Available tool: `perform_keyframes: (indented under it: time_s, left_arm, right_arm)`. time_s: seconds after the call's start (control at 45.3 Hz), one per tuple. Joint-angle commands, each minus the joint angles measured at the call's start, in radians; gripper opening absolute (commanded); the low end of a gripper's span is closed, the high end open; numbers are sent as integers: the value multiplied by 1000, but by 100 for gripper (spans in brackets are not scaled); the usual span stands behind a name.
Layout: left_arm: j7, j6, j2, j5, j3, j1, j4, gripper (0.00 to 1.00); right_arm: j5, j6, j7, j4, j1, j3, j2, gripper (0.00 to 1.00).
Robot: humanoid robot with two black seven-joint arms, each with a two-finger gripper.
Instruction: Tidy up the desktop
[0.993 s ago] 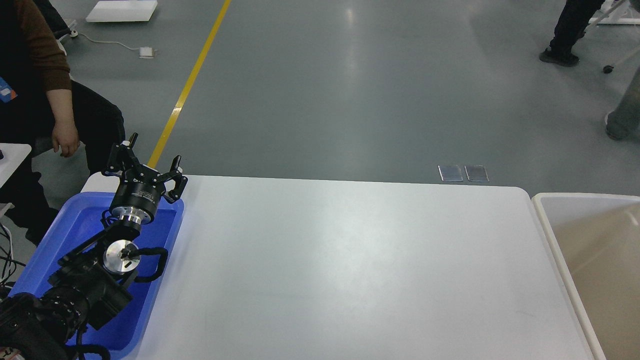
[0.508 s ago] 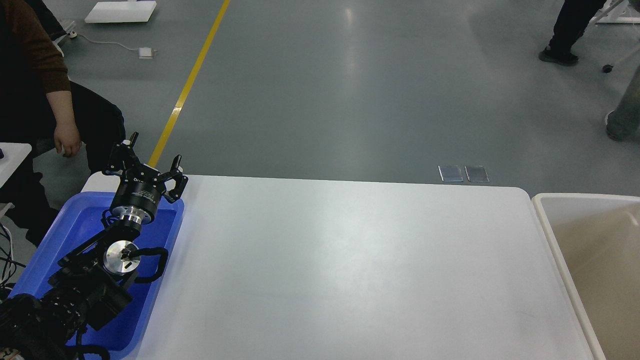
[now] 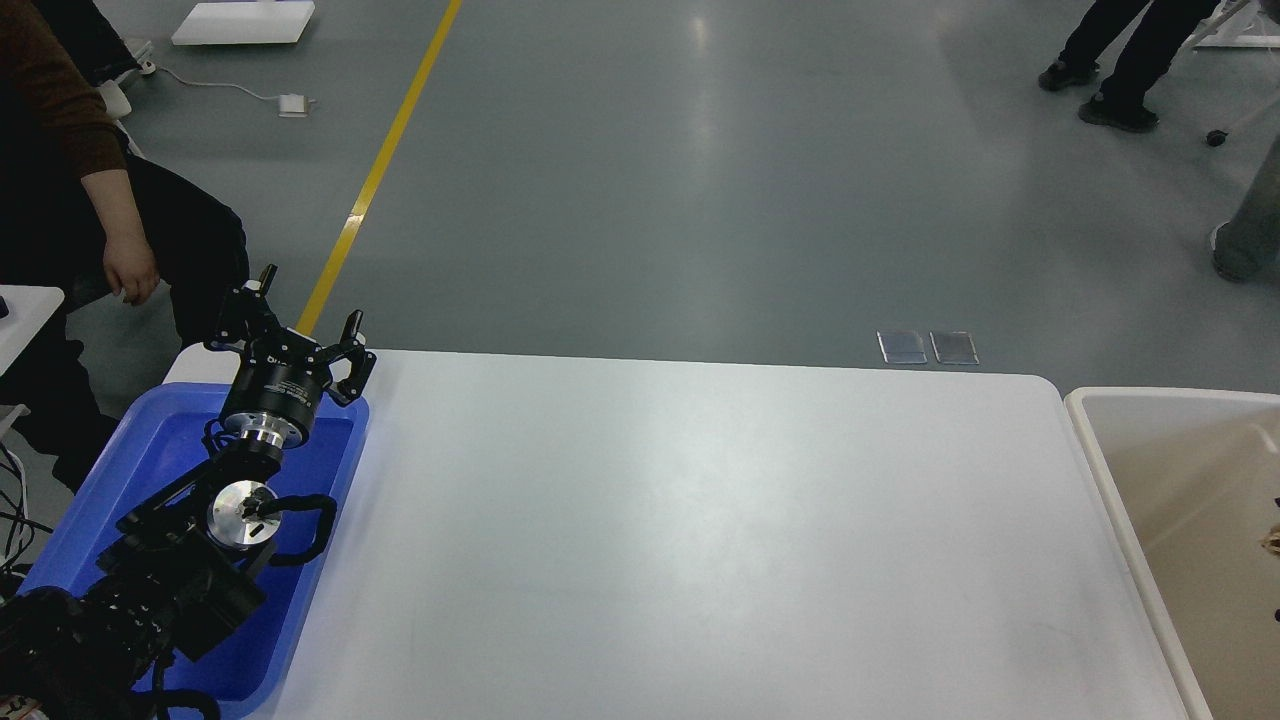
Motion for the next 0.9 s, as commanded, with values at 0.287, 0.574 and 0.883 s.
perform_keyframes:
  time_s: [0.287, 0.574, 0.883]
  left_arm:
    - [0, 0, 0, 0, 0, 0, 0, 100]
    - [0, 1, 0, 0, 0, 0, 0, 100]
    - [0, 0, 0, 0, 0, 0, 0, 100]
  right_arm:
    - [-3, -1, 1, 11, 1, 1, 6, 50]
    - [-3, 11, 1, 17, 39, 24, -14, 99]
    - [0, 2, 2, 80, 154, 99, -113, 99]
